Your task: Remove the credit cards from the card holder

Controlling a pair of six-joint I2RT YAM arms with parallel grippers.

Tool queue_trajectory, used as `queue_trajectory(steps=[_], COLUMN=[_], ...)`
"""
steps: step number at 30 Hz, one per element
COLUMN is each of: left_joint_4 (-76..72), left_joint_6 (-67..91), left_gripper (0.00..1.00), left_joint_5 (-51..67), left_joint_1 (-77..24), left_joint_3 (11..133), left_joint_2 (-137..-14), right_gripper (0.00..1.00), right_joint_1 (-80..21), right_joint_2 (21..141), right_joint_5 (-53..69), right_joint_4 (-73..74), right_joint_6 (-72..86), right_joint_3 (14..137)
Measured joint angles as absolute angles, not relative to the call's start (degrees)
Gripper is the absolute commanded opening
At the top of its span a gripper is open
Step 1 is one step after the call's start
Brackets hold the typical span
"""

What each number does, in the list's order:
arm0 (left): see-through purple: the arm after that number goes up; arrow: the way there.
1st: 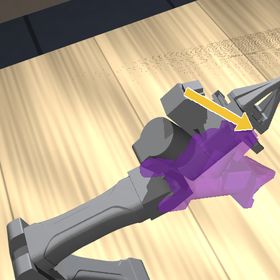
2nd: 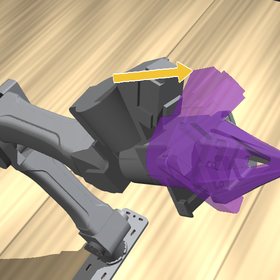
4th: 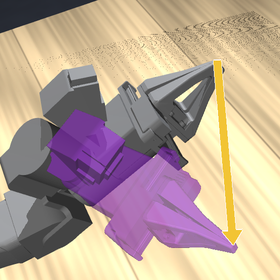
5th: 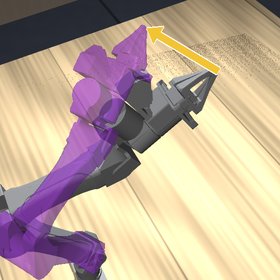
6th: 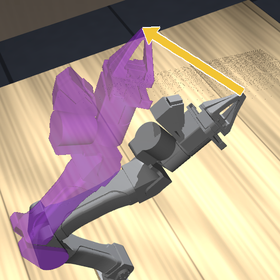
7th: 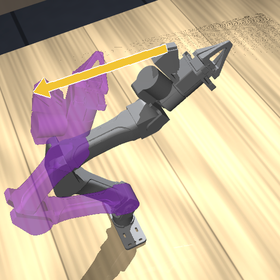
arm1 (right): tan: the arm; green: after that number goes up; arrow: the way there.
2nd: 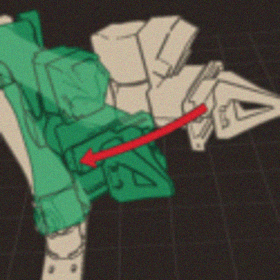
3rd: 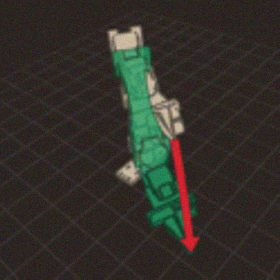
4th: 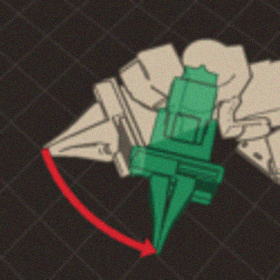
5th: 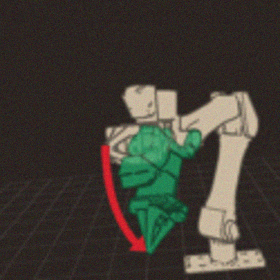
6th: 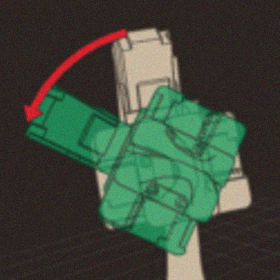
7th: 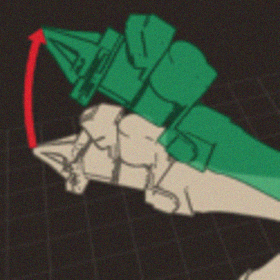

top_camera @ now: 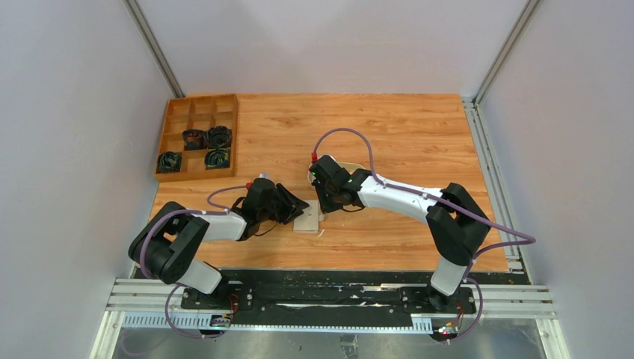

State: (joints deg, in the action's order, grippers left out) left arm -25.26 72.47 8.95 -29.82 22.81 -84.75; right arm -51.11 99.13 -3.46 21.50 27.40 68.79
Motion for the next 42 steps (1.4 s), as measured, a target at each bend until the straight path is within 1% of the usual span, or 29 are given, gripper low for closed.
queue_trajectory(steps=[5,6,10,15,22,28,29,32,42], left_joint_4=[-25.28,-25.28,-25.10,-24.67,-24.91,-24.91,-24.91,-24.93,-24.93], left_joint_6=[72.47,72.47,72.36,72.36,72.66,72.64,72.64,72.64,72.64], left_gripper=[0.45,0.43,0.30,0.01,0.00,0.00,0.00,0.00,0.00], left_joint_5=[8.95,8.95,8.71,8.16,8.16,8.16,8.16,8.16,8.25], left_joint_1=[-29.82,-29.82,-29.87,-30.13,-30.24,-30.24,-30.24,-30.24,-30.24], left_joint_3=[22.81,22.81,22.81,22.81,22.87,22.87,22.87,22.87,22.87], left_joint_2=[-84.77,-84.77,-85.01,-85.89,-85.97,-85.97,-85.97,-86.00,-86.00], right_gripper=[0.23,0.23,0.23,0.21,0.17,0.12,0.10,0.00,0.00], right_joint_1=[-51.22,-51.31,-52.03,-52.53,-52.75,-52.75,-52.75,-52.75,-52.75], right_joint_2=[99.13,99.13,99.13,99.15,99.15,99.18,99.18,99.18,100.14], right_joint_5=[-2.81,-2.74,-2.52,-2.28,-2.20,-3.22,-3.49,-4.56,-5.56], right_joint_4=[21.50,21.50,21.50,21.50,21.52,21.63,21.67,22.09,22.57], right_joint_6=[27.64,27.66,27.86,28.03,28.12,28.25,28.27,28.29,28.47], right_joint_3=[68.79,68.79,68.79,68.79,68.79,68.79,68.82,68.84,69.89])
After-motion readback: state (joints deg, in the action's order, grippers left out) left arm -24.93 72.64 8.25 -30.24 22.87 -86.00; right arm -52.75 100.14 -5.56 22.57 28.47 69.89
